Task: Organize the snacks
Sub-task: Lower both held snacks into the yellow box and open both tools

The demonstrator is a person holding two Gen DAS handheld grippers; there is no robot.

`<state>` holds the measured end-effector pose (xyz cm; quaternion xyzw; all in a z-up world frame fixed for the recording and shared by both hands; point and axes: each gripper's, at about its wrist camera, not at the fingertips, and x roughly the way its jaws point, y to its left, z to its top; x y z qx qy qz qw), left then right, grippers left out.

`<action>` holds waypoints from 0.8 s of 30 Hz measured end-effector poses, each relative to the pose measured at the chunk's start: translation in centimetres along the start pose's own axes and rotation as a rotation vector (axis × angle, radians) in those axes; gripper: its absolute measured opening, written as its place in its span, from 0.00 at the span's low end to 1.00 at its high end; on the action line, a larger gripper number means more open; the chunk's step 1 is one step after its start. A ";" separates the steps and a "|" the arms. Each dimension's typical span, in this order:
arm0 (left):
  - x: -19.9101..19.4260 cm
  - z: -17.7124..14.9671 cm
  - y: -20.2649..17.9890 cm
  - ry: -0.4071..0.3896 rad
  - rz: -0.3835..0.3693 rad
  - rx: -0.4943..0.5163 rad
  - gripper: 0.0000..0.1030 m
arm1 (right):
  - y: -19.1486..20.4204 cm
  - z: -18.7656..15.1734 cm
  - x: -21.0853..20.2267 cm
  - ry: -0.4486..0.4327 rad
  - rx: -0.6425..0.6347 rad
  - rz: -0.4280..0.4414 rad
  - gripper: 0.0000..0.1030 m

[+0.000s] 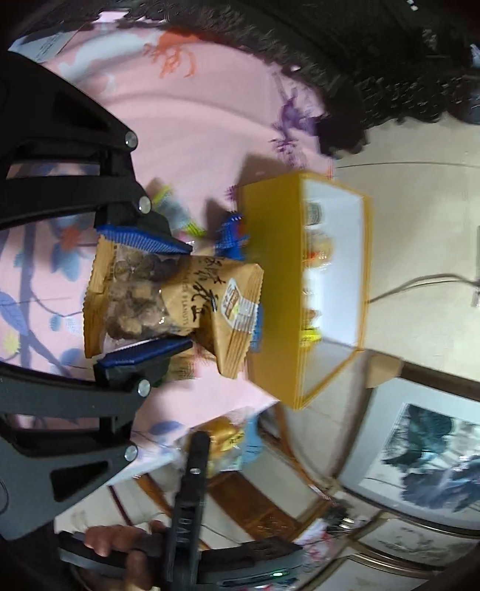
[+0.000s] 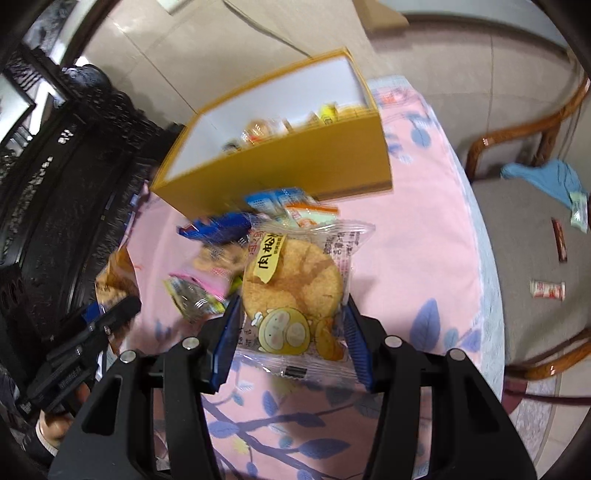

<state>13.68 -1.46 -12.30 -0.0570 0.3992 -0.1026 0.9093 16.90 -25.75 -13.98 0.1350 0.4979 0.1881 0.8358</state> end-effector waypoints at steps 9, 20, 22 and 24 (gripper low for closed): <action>-1.5 9.0 0.6 -0.181 0.000 0.031 0.44 | 3.2 7.2 -3.2 -0.169 -0.091 0.054 0.52; 1.5 19.9 0.3 -0.281 0.024 0.103 0.44 | 5.4 17.5 -3.0 -0.312 -0.189 0.037 0.52; 2.2 21.3 0.1 -0.286 0.027 0.121 0.44 | 5.8 18.6 -2.7 -0.326 -0.204 0.029 0.52; 3.0 22.5 0.1 -0.292 0.048 0.124 0.48 | 6.0 19.9 -2.1 -0.332 -0.216 0.022 0.52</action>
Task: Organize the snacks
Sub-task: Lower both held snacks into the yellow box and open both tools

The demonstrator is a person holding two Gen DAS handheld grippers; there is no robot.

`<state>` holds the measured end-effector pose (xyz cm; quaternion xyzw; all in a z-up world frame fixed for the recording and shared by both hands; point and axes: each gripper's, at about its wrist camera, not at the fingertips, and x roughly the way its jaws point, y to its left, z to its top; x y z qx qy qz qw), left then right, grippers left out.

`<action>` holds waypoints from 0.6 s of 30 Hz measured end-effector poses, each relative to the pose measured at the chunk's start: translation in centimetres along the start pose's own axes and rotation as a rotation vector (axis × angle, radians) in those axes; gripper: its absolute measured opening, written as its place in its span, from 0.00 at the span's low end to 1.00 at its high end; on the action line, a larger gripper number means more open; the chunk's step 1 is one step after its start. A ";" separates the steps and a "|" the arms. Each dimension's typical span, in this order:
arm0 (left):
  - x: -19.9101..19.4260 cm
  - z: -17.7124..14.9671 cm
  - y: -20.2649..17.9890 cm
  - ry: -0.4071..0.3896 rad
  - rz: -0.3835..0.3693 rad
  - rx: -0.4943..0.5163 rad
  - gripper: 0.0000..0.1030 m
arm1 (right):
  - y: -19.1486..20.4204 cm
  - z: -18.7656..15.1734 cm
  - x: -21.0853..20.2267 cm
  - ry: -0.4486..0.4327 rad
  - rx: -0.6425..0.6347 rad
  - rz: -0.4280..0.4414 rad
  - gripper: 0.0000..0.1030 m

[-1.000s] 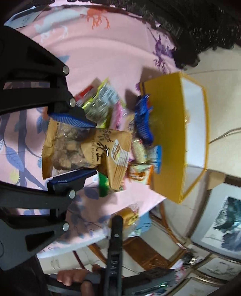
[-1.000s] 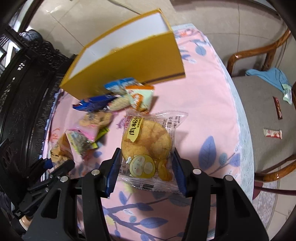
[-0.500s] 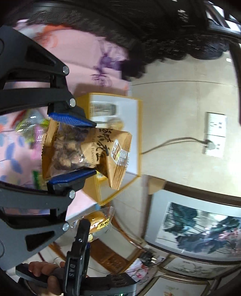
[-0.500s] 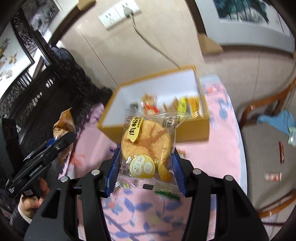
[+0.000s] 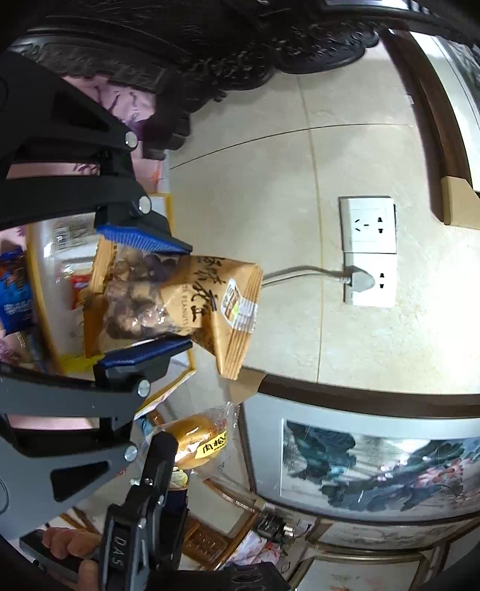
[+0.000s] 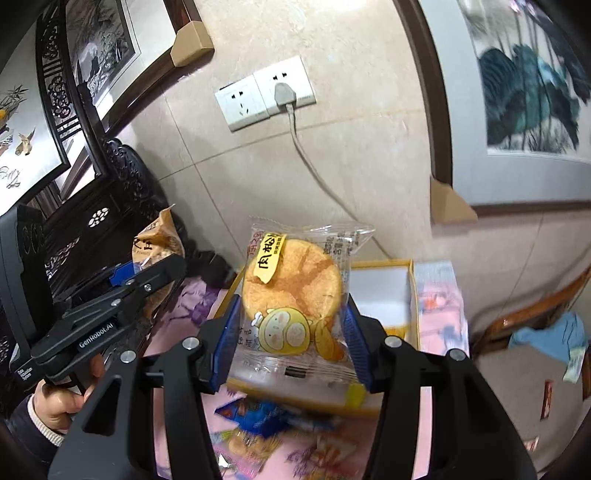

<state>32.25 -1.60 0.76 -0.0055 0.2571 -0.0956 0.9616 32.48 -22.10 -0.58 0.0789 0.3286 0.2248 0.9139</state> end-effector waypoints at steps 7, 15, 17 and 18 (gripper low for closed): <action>-0.5 2.0 0.4 -0.054 0.181 -0.022 0.98 | 0.2 1.5 -0.6 -0.050 0.007 -0.059 0.75; -2.4 -0.2 1.2 0.018 0.184 -0.094 0.98 | -0.3 -1.2 -2.1 0.011 0.042 -0.061 0.75; -3.0 -1.8 1.4 0.044 0.188 -0.107 0.98 | -0.4 -2.6 -2.4 0.038 0.036 -0.057 0.75; -3.3 -2.8 1.5 0.063 0.194 -0.112 0.98 | -0.5 -3.7 -2.6 0.056 0.032 -0.054 0.75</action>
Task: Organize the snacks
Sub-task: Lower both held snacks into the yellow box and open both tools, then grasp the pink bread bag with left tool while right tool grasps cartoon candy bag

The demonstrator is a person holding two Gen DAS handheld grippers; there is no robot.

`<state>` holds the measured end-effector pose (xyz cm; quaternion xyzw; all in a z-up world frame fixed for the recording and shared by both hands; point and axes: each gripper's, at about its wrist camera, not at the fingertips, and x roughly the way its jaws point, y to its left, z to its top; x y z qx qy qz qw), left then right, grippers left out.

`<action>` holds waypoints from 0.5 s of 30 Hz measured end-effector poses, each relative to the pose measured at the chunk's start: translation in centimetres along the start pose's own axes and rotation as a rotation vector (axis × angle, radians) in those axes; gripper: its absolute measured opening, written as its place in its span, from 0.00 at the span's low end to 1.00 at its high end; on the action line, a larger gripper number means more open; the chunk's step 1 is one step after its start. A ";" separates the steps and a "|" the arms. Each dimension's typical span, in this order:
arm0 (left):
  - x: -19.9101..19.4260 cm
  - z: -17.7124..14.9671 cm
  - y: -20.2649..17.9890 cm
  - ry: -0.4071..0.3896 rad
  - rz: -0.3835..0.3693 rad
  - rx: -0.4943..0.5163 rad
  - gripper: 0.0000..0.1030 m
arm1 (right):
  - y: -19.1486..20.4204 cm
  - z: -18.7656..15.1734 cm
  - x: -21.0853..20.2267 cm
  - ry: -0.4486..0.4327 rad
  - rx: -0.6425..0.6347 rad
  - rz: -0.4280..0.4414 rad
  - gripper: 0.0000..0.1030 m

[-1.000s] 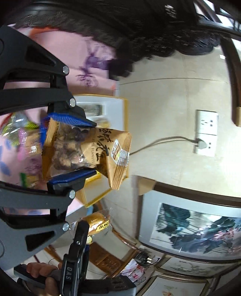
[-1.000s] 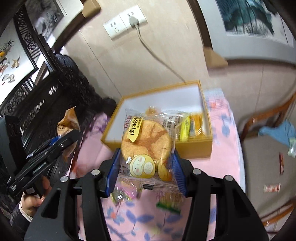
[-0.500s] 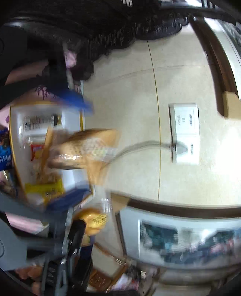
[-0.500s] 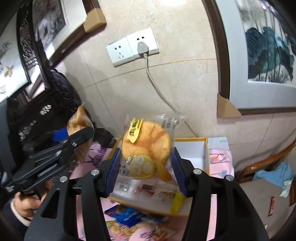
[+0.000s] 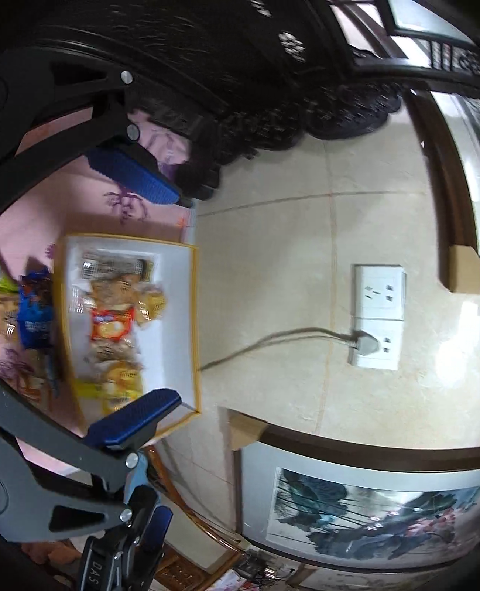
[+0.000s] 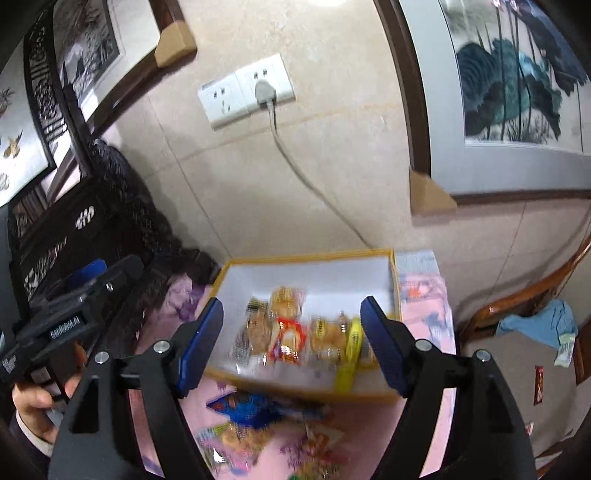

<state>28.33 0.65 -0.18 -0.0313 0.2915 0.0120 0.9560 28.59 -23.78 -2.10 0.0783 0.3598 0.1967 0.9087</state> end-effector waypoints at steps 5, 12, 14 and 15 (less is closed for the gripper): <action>-0.7 -4.7 1.4 0.078 -0.004 -0.030 0.98 | -1.1 -5.6 0.3 0.116 0.001 -0.014 0.75; -1.5 -12.0 3.9 0.223 0.014 -0.116 0.98 | -2.8 -13.9 2.8 0.311 0.115 -0.058 0.75; -1.6 -13.6 4.3 0.261 0.025 -0.127 0.98 | -3.0 -15.7 4.1 0.360 0.150 -0.070 0.75; -1.7 -14.3 4.5 0.277 0.030 -0.130 0.98 | -2.9 -16.7 4.9 0.387 0.168 -0.074 0.75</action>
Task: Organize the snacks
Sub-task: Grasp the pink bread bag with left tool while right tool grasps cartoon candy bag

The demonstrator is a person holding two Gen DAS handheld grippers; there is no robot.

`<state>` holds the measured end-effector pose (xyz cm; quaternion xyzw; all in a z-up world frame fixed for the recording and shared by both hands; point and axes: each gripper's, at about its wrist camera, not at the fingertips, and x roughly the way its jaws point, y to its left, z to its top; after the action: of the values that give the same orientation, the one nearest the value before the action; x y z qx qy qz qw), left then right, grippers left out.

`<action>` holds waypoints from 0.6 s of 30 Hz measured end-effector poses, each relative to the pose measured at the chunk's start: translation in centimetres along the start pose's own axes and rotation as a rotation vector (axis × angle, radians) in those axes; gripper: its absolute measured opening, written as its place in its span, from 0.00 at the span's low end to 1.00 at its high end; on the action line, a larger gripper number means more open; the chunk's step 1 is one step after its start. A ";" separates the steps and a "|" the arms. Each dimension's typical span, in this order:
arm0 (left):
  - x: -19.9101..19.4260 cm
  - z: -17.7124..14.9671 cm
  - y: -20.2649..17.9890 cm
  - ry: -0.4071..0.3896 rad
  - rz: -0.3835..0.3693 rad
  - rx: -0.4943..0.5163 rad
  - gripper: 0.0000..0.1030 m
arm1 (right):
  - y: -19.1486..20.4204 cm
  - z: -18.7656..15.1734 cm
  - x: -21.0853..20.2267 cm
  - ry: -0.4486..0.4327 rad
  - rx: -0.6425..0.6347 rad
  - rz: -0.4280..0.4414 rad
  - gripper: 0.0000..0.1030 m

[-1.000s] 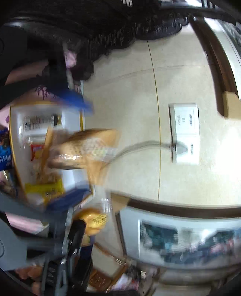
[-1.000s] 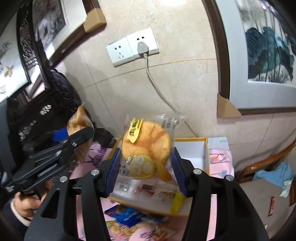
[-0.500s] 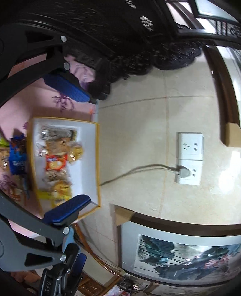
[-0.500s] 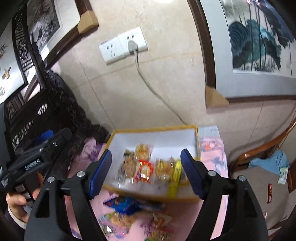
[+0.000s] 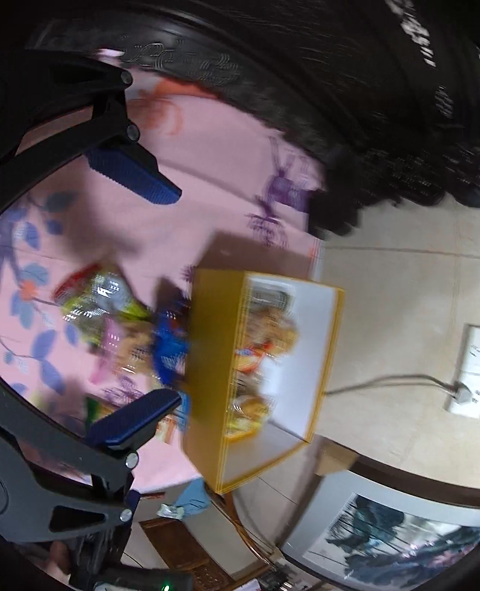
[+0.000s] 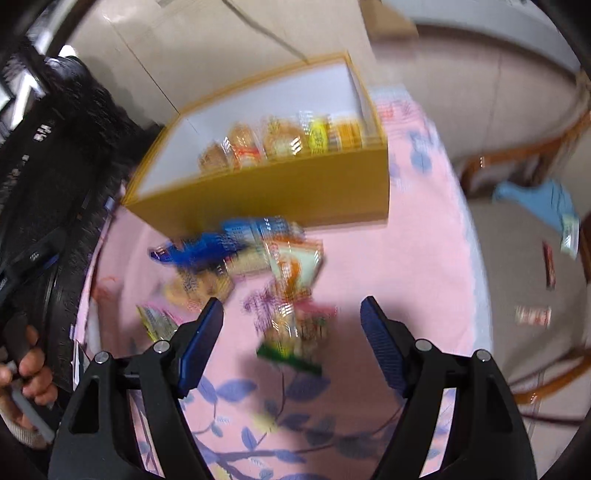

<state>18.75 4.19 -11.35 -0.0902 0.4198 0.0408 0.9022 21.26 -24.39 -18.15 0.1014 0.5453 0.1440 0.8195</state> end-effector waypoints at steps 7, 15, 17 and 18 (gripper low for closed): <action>-0.6 -3.6 2.3 0.055 0.047 -0.010 0.98 | 0.8 -1.5 5.9 0.114 0.036 -0.079 0.75; -1.1 -5.1 4.2 0.078 0.078 -0.030 0.98 | 2.3 -2.0 8.2 0.111 -0.016 -0.174 0.76; -1.1 -5.2 4.1 0.082 0.080 -0.025 0.98 | 2.7 -2.3 8.3 0.100 -0.044 -0.188 0.75; -0.9 -5.2 3.9 0.086 0.082 -0.018 0.98 | 3.0 -2.5 8.4 0.094 -0.074 -0.205 0.72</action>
<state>13.65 6.99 -14.45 -0.0828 0.4610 0.0774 0.8801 21.57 -18.61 -25.39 0.0079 0.5851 0.0839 0.8066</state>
